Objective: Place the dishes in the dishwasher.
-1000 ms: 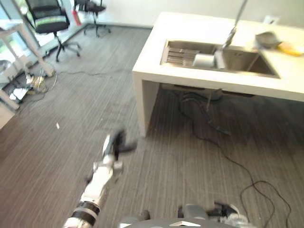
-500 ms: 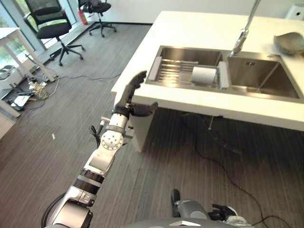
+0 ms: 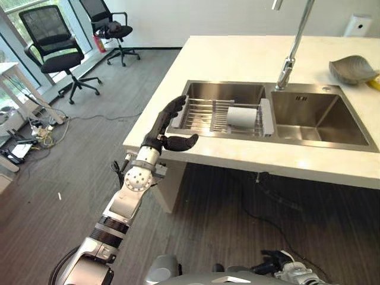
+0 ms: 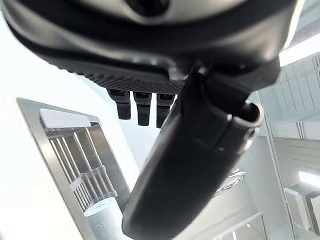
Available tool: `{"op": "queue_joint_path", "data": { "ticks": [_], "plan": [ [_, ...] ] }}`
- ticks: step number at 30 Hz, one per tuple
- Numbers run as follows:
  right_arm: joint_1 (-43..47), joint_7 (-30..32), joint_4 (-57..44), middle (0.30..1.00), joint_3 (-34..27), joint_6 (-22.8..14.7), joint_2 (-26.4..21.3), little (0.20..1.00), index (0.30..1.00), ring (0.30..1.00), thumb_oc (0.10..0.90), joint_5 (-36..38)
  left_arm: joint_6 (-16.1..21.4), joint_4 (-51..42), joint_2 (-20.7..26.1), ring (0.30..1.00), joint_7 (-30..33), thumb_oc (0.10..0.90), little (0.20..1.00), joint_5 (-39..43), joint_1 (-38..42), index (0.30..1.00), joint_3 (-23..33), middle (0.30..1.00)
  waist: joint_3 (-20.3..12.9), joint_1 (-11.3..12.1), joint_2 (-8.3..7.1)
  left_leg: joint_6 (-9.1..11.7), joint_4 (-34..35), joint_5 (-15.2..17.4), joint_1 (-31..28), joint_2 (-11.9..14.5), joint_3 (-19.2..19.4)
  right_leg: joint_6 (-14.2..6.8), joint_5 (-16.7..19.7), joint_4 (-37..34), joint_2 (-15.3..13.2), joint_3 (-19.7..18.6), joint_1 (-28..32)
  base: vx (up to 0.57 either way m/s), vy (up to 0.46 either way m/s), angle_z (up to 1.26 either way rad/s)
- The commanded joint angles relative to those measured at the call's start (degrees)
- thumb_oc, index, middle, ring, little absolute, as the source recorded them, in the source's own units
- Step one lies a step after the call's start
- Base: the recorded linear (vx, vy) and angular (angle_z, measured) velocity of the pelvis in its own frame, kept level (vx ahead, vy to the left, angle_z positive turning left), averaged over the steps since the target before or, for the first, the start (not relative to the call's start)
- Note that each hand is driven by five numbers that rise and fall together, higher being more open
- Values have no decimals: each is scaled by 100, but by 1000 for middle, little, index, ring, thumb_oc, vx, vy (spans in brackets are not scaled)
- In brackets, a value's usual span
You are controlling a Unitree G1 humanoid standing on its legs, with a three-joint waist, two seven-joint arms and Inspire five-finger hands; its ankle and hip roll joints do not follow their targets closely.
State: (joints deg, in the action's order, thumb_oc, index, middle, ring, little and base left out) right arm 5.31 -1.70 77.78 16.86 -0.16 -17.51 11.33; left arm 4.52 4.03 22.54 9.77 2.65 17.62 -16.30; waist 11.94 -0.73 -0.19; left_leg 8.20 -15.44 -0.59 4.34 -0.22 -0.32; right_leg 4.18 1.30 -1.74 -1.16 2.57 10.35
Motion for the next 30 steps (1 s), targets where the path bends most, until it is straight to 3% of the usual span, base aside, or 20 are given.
{"op": "queue_joint_path", "data": {
  "ticks": [1, 4, 6, 7, 16, 17, 20, 21, 22, 23, 24, 26, 30],
  "plan": [
    [-230, -31, 0, 900, 62, -40, -54, 900, 900, 900, 800, -104, 503, -738, 310, 900, 184, 800, 900, -671, 873, 900, 18, 900, -180, -10, 167, -380, 932, -162, -645, -43, 117, -843, -296, -326, -29, 84, 199, 100, 12, -39],
    [-222, -27, -75, 900, 164, -75, 36, 900, 900, 900, 800, -120, 453, -665, 343, 900, 130, 800, 900, -859, 1007, 900, -118, 900, -314, -97, 109, -484, 1375, 112, -1119, -81, 70, -874, -233, -254, -57, 85, 170, 90, -11, -51],
    [-221, -41, -97, 900, 159, -84, 62, 900, 900, 900, 800, -94, 453, -689, 389, 900, 115, 800, 900, -851, 1044, 900, -164, 900, -376, -123, 99, -505, 1534, 113, -1230, -65, 105, -875, -240, -180, -42, 80, 133, 105, 1, -37],
    [-189, -99, -287, 900, 284, -120, 223, 900, 900, 900, 800, -68, 419, -748, 429, 900, 36, 800, 900, -1010, 1229, 900, -366, 900, -540, -193, 94, -543, 1958, 39, -1419, -20, 168, -873, -304, -34, 4, 87, -25, 102, 32, 2],
    [3, -109, -503, 900, 492, -149, 326, 900, 900, 900, 800, -237, 375, -825, 421, 900, -189, 800, 900, -1156, 1358, 900, -640, 900, -640, -242, -20, -596, 2044, 135, -1443, -40, 221, -880, -398, 12, 31, 65, -98, 31, 11, -11],
    [-20, -100, -494, 900, 464, -140, 315, 900, 900, 900, 800, -231, 356, -828, 415, 900, -192, 800, 900, -1155, 1350, 900, -665, 900, -613, -260, -18, -626, 2044, 176, -1461, -34, 210, -895, -431, 179, 43, 24, -175, -15, 29, -4],
    [-172, -101, -493, 900, 372, -117, 357, 900, 900, 900, 800, -250, 307, -936, 494, 900, -215, 800, 900, -1231, 1429, 900, -762, 900, -369, -366, 83, -733, 2044, 149, -1380, 107, 210, -1213, -515, 1857, 227, 62, -988, -68, 35, -7],
    [-172, -101, -493, 900, 372, -117, 357, 900, 900, 900, 800, -250, 307, -936, 494, 900, -215, 800, 900, -1231, 1429, 900, -762, 900, -369, -366, 83, -733, 2044, 149, -1380, 107, 210, -1213, -515, 1857, 227, 62, -988, -38, 19, -21],
    [-221, -115, -492, 900, 359, -108, 370, 900, 900, 900, 800, -291, 310, -976, 519, 900, -216, 800, 900, -1295, 1422, 900, -759, 900, -325, -407, 77, -747, 2044, 193, -1375, 107, 176, -1364, -438, 2277, 172, 52, -1318, 6, -2, -29],
    [-223, -138, -472, 900, 336, -99, 372, 900, 900, 900, 800, -304, 331, -976, 531, 900, -216, 800, 900, -1332, 1429, 900, -770, 900, -297, -442, 69, -724, 2044, 249, -1402, 107, 128, -1417, -410, 2188, 56, -19, -1488, 69, -39, -48],
    [-242, -320, -344, 900, 539, -21, 383, 900, 900, 900, 800, -487, 390, -993, 451, 900, -163, 800, 900, -1464, 1439, 900, -825, 900, -260, -399, 15, -685, 2044, 309, -1424, 33, 123, -1360, -412, 1551, -156, 59, -1279, 93, -80, -32],
    [-171, -155, -278, 900, 483, -97, 415, 900, 900, 900, 800, -420, 325, -840, 350, 900, -161, 800, 900, -1366, 1425, 900, -854, 900, -390, -333, -44, -655, 2044, 269, -1454, 42, 126, -1093, -511, 767, -153, 14, -810, 84, -114, 1],
    [-280, -163, -184, 900, 551, -64, 338, 900, 900, 900, 800, -481, 302, -677, 441, 900, -107, 800, 900, -1268, 1540, 900, -680, 900, -629, -180, -54, -569, 2044, 203, -1425, 72, 338, -997, -405, -326, -3, 55, -118, 79, -81, 0]
  ]
}}
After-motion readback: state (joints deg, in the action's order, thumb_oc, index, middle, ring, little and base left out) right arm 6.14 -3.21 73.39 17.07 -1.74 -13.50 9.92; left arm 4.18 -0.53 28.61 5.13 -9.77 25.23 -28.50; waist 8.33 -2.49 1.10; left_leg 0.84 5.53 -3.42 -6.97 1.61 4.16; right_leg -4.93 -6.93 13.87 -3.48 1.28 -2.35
